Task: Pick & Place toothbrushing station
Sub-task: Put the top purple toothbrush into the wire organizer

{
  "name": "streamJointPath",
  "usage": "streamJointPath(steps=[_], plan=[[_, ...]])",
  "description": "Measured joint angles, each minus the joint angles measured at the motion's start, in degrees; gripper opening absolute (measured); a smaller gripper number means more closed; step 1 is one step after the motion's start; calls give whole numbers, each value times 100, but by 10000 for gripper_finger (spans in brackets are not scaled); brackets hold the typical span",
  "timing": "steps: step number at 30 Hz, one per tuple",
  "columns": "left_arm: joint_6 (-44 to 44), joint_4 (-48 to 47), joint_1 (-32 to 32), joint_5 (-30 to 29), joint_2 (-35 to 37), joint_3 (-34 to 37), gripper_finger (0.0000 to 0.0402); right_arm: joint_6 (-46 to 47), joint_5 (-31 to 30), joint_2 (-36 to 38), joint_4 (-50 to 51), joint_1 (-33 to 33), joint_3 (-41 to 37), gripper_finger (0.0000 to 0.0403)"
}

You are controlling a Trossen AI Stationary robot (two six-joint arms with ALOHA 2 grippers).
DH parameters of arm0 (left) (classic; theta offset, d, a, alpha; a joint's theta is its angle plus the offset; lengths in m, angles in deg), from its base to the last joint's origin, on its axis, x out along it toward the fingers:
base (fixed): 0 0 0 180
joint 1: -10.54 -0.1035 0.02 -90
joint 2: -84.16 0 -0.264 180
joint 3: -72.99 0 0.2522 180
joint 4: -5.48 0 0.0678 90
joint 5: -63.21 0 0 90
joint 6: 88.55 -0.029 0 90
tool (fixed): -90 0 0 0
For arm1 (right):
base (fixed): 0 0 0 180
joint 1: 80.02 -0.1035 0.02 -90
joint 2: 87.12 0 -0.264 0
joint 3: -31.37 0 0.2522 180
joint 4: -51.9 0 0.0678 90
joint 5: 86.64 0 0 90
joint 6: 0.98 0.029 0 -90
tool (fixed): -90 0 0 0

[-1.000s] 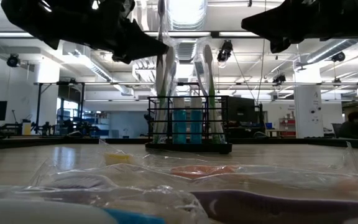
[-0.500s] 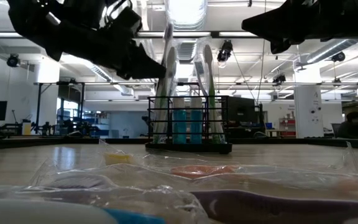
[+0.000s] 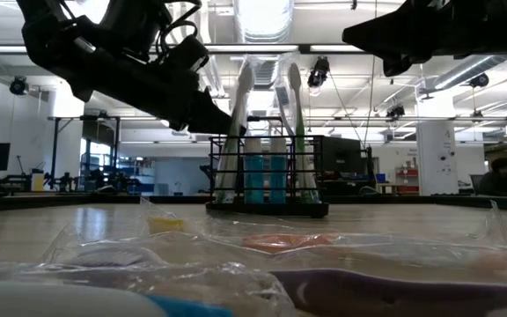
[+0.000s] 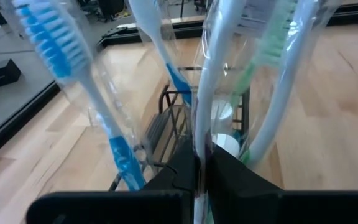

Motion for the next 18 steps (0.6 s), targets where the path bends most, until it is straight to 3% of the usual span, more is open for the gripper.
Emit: streamJointPath(steps=[4,18], plan=[[155,-26,-13,2,48,4,37,0,0,0,0,0,-2,31],[603,-60,-26,531,139,4,220,0,0,-2,0,2,-2,31]])
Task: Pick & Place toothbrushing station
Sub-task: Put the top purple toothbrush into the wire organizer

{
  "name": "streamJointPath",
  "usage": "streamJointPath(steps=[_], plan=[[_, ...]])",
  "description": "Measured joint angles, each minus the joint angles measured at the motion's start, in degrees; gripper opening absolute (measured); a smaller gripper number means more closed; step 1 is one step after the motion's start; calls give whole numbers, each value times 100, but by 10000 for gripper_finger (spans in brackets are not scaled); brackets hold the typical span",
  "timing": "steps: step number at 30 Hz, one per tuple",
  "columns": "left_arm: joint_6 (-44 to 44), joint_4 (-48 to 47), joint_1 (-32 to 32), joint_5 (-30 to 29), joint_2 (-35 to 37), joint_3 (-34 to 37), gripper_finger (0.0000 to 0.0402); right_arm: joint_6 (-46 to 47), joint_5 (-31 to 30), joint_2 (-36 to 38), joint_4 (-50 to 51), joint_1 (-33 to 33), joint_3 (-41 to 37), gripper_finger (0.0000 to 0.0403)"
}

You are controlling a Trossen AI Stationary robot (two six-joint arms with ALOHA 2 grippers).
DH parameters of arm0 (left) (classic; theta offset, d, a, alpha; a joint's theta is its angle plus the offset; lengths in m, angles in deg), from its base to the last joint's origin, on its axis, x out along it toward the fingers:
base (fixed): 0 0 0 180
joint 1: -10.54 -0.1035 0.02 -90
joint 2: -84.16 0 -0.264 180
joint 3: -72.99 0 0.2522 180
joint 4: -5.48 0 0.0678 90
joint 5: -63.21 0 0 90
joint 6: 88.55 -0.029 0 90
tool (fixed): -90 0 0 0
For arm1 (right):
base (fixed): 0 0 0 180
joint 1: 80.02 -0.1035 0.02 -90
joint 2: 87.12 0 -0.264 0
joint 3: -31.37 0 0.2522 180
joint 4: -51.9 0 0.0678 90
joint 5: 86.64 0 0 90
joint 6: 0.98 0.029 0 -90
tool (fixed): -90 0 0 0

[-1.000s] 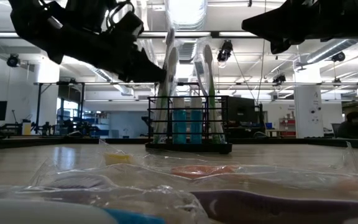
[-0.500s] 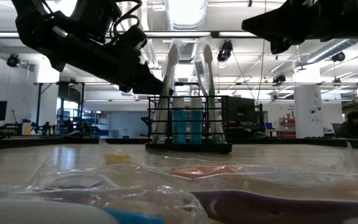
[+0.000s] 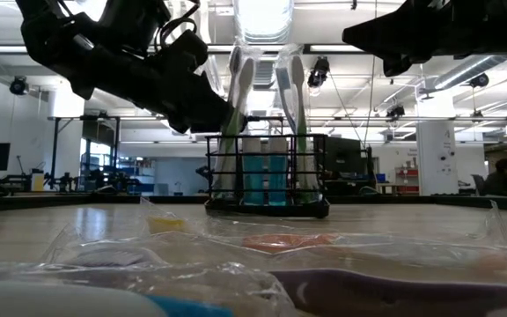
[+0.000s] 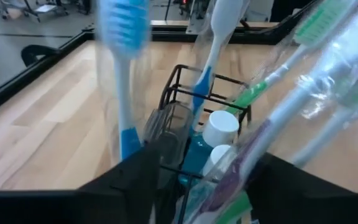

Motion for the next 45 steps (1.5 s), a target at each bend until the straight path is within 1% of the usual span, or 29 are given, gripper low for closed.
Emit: streamJointPath(steps=[4,8,15,22,24,27,31,33,36,40,45], plan=[[102,-12,0,72,122,0,266,2,0,0,0,-2,0,31],[119,4,-2,58,342,-2,289,3,0,0,0,-1,0,31],[126,-214,-83,15,682,-13,287,2,0,0,0,-2,0,31],[204,-292,-181,-56,720,-13,286,2,1,0,0,-1,0,31],[266,-440,-248,-233,720,-21,283,2,0,0,0,-1,0,31],[355,-635,-395,-260,720,-31,266,2,0,0,0,0,0,31],[599,-876,-564,-79,720,-31,227,2,1,0,0,0,0,31],[625,-902,-611,83,718,-31,210,2,2,0,0,0,0,31],[567,-907,-610,150,717,-63,190,2,2,0,0,0,0,31],[506,-908,-597,295,724,-194,182,2,0,0,-1,0,0,31],[550,-1202,-598,358,909,-288,188,2,2,0,0,0,0,31]])
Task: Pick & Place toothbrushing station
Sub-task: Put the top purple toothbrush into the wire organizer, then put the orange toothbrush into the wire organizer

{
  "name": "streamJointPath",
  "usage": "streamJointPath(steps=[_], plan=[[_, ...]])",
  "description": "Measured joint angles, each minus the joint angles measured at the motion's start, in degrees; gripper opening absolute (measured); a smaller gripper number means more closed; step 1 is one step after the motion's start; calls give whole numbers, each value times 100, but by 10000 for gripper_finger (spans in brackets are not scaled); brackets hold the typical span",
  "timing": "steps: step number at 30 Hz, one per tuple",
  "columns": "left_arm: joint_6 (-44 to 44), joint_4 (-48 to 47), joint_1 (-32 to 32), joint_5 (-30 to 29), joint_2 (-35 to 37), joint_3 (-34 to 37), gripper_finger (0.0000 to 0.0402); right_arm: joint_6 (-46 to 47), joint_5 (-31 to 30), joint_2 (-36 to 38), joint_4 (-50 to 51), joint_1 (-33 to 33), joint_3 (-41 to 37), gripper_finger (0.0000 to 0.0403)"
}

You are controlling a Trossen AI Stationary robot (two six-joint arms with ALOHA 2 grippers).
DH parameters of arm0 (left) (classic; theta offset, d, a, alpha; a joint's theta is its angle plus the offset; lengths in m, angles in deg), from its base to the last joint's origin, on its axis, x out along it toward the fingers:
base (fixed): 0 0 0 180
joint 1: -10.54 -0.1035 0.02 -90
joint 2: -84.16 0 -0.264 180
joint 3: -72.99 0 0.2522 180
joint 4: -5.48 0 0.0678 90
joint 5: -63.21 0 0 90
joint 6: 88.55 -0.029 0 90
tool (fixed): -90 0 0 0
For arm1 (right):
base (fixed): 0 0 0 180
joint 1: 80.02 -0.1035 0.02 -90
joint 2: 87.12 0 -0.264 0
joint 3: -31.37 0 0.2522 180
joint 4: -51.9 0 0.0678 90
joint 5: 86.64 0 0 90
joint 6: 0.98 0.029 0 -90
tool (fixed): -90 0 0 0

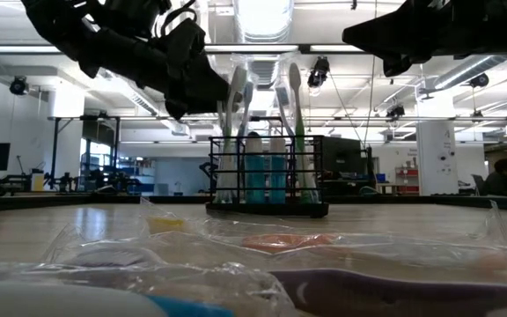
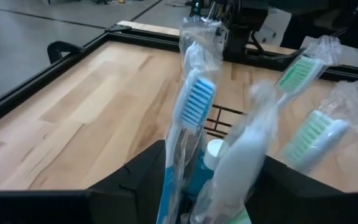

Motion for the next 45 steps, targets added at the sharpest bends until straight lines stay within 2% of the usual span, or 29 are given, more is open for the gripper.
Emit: streamJointPath(steps=[11,19,24,28,31,33,36,43,45], plan=[[43,-1003,2,51,784,-3,231,0,0,0,14,-2,0,31],[47,-1906,2,51,1782,-3,235,2,0,0,17,0,0,31],[-262,-2692,8,100,2704,-19,234,3,0,0,17,0,0,31],[-514,-2895,13,666,3738,25,234,251,0,0,33,0,0,31],[-630,-2955,21,833,4539,202,230,442,0,0,59,-2,0,31],[-684,-2999,21,808,5013,418,216,497,0,0,57,-2,0,31],[-650,-3016,21,654,5679,809,174,516,0,0,61,-2,20,31],[-673,-3071,19,626,6740,1603,17,485,0,0,55,0,162,31],[-729,-3011,19,626,6934,1712,11,426,0,0,55,0,224,31]])
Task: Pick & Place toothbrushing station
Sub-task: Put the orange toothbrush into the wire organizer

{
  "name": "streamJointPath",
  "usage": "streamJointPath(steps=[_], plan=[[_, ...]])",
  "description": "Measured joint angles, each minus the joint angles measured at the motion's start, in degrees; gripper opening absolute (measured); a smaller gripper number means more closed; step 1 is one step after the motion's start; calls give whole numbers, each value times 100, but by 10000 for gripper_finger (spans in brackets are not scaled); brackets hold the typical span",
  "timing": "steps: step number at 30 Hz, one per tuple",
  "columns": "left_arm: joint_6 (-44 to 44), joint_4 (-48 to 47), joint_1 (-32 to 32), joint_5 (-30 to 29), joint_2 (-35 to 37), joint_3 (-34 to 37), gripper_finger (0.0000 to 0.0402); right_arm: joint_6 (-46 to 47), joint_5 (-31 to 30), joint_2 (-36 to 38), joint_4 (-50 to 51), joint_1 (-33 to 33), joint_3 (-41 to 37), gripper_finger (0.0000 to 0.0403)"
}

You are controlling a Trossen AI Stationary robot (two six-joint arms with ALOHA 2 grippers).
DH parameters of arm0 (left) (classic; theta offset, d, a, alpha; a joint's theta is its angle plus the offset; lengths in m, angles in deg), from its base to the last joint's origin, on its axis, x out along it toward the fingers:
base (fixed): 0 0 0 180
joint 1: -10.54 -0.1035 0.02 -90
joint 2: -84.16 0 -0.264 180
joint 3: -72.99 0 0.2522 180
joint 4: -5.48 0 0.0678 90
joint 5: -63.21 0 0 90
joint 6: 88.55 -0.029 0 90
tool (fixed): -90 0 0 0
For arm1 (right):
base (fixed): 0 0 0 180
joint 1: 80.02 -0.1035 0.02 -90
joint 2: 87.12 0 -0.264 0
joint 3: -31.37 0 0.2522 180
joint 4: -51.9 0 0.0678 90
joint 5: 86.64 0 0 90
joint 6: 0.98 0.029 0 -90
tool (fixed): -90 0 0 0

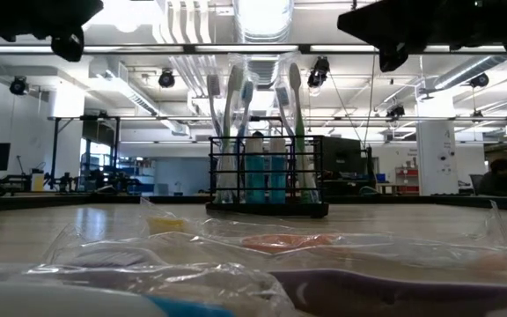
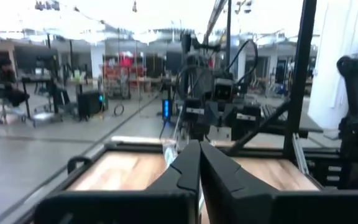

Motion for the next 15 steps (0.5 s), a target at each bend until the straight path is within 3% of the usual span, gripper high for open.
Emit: streamJointPath(steps=[10,15], plan=[[-331,-386,0,13,474,385,3,179,4,2,313,0,507,31],[-348,-525,0,22,605,510,3,575,16,2,1806,0,1068,31]])
